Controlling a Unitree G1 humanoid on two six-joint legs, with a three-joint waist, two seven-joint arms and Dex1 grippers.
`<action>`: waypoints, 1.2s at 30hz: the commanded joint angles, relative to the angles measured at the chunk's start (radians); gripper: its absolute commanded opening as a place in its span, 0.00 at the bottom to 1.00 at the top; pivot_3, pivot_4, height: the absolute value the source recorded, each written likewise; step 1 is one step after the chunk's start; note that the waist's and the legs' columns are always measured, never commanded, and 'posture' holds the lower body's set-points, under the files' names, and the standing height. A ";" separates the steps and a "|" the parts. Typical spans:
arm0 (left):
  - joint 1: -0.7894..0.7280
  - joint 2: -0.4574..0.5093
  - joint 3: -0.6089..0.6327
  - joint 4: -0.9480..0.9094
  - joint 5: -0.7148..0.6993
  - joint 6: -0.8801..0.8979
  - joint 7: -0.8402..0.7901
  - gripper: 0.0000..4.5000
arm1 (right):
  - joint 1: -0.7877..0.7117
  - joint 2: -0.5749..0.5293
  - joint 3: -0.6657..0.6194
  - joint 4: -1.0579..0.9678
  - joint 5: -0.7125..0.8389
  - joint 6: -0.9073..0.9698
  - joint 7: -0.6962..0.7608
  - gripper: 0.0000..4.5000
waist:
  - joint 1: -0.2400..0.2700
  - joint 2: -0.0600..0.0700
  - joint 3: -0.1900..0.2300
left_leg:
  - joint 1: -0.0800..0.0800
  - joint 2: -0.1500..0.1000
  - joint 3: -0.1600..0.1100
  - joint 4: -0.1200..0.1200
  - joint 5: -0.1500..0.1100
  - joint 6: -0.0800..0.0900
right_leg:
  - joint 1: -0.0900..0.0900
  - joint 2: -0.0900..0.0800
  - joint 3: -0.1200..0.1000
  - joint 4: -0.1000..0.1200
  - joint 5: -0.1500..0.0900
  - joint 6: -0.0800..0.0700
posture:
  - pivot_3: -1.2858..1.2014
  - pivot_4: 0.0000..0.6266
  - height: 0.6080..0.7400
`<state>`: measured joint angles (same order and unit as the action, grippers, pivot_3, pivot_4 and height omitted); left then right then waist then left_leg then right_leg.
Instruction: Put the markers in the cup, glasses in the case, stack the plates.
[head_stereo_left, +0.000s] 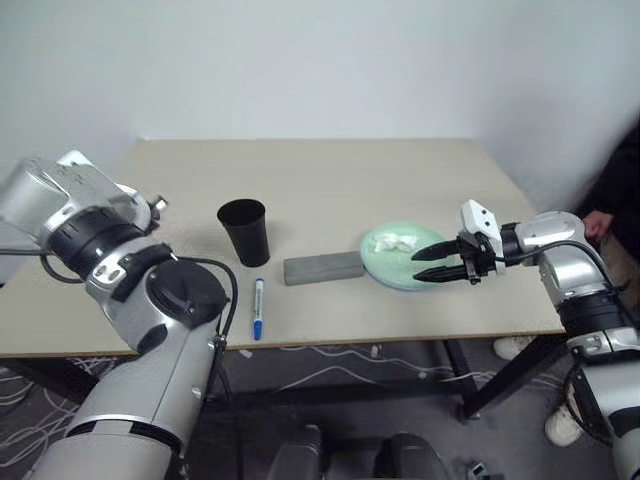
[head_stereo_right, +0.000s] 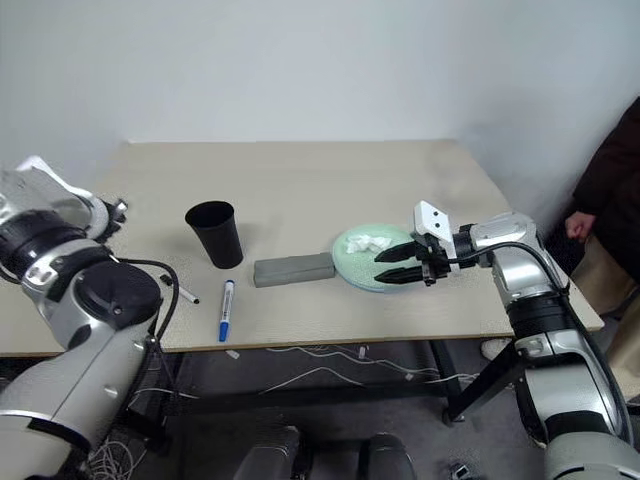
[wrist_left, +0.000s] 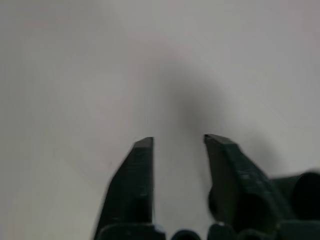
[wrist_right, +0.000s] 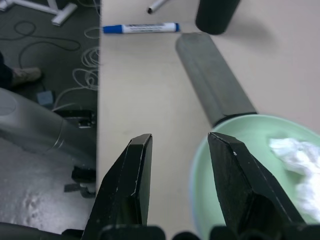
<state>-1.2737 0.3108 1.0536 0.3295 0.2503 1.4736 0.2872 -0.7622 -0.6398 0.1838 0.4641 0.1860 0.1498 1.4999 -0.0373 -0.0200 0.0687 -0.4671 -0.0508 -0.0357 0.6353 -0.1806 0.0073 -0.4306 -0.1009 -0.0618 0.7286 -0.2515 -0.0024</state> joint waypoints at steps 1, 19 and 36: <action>0.000 -0.034 -0.010 -0.026 -0.036 0.000 0.034 0.68 | -0.020 -0.007 -0.020 -0.019 0.012 -0.003 0.001 0.43 | -0.007 0.003 0.001 | 0.005 0.001 -0.001 -0.005 0.000 -0.001 | 0.005 -0.005 -0.009 -0.007 0.004 -0.002 | 0.52 0.00 0.66; 0.085 -0.130 0.029 0.099 -0.145 -0.127 0.206 0.73 | 0.001 -0.009 -0.026 -0.053 0.018 0.012 -0.007 0.43 | -0.032 0.003 0.002 | 0.007 0.023 0.007 0.077 -0.062 0.036 | -0.006 0.004 -0.015 0.000 0.022 0.033 | 0.52 0.00 0.66; 0.082 -0.064 -0.037 0.309 -0.271 -0.282 0.284 0.73 | 0.019 -0.013 -0.031 -0.086 0.024 0.031 -0.018 0.43 | -0.010 0.004 0.004 | 0.024 0.008 -0.028 0.031 -0.017 0.017 | 0.002 -0.002 -0.039 -0.038 0.039 0.019 | 0.52 0.00 0.66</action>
<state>-1.1615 0.2317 1.0500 0.6284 0.0102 1.2217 0.5607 -0.7329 -0.6441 0.1796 0.4131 0.1885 0.1814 1.4850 -0.0470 -0.0156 0.0724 -0.4434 -0.0432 -0.0641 0.6660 -0.1972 0.0252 -0.4284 -0.1024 -0.1003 0.6898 -0.2128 0.0165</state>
